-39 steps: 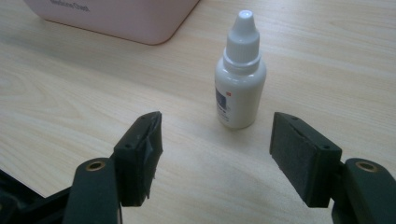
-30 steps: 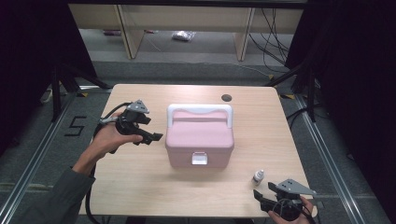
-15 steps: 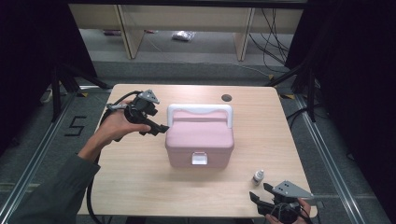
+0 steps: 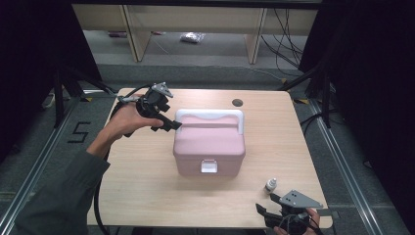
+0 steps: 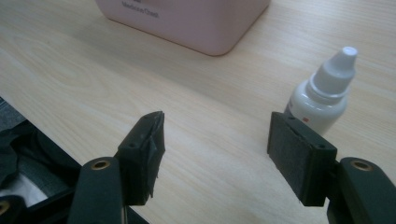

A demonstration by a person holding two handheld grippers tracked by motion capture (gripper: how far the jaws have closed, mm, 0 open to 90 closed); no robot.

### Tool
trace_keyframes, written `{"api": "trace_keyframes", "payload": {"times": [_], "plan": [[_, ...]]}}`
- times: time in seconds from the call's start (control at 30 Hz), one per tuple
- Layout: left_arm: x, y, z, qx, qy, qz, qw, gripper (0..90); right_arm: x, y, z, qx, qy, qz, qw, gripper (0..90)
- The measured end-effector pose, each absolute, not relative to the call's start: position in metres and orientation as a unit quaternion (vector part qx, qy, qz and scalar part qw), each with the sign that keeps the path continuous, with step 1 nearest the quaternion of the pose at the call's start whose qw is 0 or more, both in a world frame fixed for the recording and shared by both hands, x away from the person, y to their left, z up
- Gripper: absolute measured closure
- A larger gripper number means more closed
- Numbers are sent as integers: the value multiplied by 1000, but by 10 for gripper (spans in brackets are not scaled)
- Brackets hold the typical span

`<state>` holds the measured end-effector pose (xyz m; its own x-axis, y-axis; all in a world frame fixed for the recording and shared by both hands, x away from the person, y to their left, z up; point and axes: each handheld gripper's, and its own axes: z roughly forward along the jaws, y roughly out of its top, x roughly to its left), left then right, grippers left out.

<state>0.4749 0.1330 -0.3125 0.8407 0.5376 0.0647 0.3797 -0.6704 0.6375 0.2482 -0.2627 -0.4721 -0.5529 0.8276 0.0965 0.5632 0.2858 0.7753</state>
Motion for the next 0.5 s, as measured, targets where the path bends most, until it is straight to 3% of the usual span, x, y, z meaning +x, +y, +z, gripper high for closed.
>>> {"api": "trace_keyframes", "payload": {"times": [0.5], "plan": [[493,113,-312,920,229,111,297,217,263,-243,-478,417,806,390,156,377]]}}
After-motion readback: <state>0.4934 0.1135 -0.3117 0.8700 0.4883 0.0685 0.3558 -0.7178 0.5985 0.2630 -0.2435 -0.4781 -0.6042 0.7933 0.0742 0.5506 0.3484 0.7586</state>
